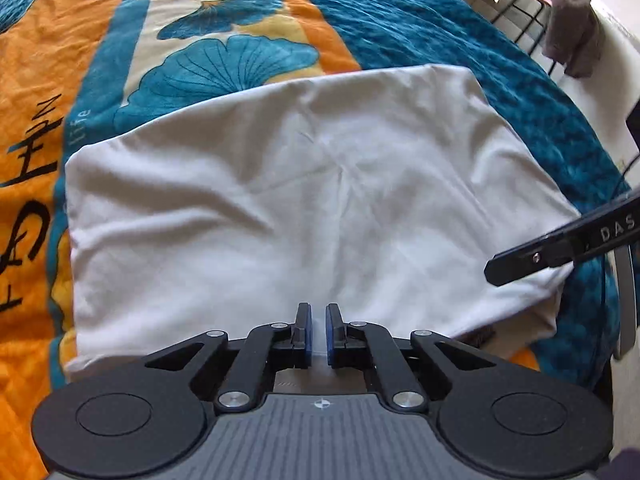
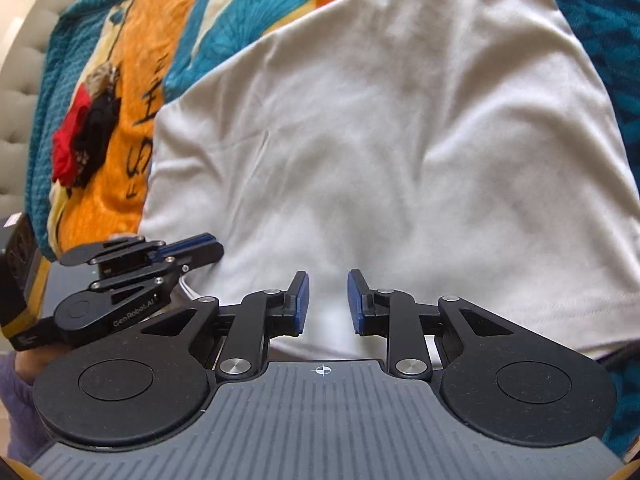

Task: Fold clothes
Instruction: 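Release the hem and lift both tools off the folded shirt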

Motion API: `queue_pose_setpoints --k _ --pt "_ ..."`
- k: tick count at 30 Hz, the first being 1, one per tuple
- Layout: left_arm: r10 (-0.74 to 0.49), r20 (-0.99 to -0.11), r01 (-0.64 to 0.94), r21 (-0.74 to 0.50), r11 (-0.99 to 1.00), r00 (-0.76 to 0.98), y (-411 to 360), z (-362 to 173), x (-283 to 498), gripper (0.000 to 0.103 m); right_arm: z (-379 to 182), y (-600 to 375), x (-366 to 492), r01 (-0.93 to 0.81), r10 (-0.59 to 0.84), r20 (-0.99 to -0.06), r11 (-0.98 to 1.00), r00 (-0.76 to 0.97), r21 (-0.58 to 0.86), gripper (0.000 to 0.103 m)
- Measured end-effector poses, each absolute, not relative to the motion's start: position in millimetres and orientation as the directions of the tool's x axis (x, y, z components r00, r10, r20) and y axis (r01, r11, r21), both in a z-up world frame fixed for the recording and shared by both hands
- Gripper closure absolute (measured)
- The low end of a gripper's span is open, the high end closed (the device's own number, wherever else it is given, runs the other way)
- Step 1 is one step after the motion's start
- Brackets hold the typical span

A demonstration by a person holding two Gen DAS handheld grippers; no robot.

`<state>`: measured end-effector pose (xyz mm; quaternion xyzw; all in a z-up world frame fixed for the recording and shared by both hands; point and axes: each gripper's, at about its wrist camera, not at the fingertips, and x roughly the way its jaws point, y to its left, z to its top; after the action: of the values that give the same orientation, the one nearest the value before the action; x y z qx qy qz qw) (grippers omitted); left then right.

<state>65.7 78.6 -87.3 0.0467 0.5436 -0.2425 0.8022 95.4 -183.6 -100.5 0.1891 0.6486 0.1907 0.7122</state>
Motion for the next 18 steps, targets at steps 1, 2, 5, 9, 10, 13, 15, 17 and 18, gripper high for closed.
queue_pose_setpoints --k 1,2,5,9,10,13,15,17,18 --pt "-0.347 -0.893 0.463 -0.188 0.866 0.287 87.6 -80.3 47.0 0.099 -96.9 -181.8 84.2 -0.052 0.518 -0.853 0.855 0.064 0.516 0.075" --pt "-0.360 -0.886 0.466 -0.197 0.862 0.291 99.5 -73.4 28.5 0.098 -90.2 -183.5 70.6 -0.080 0.522 -0.851 0.852 0.055 0.517 0.075" --pt "-0.393 -0.846 0.412 -0.233 0.881 0.361 133.4 -55.0 -14.5 0.097 -66.3 -203.9 37.5 -0.096 0.535 -0.835 0.845 0.127 0.527 0.075" --pt "-0.364 -0.744 0.282 -0.242 0.929 0.561 150.6 -40.1 -21.9 0.087 -39.7 -245.9 13.4 -0.001 0.507 -0.781 0.839 0.364 0.544 0.074" --pt "-0.330 -0.728 0.240 -0.230 0.943 0.601 148.0 -40.2 -16.3 0.085 -37.1 -255.3 13.1 0.049 0.455 -0.774 0.849 0.441 0.526 0.073" --pt "-0.225 -0.706 0.150 -0.168 0.974 0.672 129.8 -48.2 3.3 0.087 -33.5 -272.5 11.7 0.160 0.285 -0.738 0.869 0.612 0.468 0.078" --pt "-0.198 -0.717 0.143 -0.138 0.980 0.669 113.8 -59.8 14.4 0.088 -38.5 -276.4 15.6 0.190 0.198 -0.725 0.889 0.660 0.417 0.086" --pt "-0.184 -0.730 0.149 -0.114 0.982 0.658 98.6 -72.2 23.9 0.088 -49.7 -271.7 20.9 0.185 0.189 -0.725 0.896 0.662 0.403 0.085" --pt "-0.184 -0.736 0.159 -0.105 0.982 0.651 91.9 -78.8 27.2 0.088 -56.6 -266.5 23.8 0.156 0.207 -0.725 0.904 0.657 0.399 0.085"
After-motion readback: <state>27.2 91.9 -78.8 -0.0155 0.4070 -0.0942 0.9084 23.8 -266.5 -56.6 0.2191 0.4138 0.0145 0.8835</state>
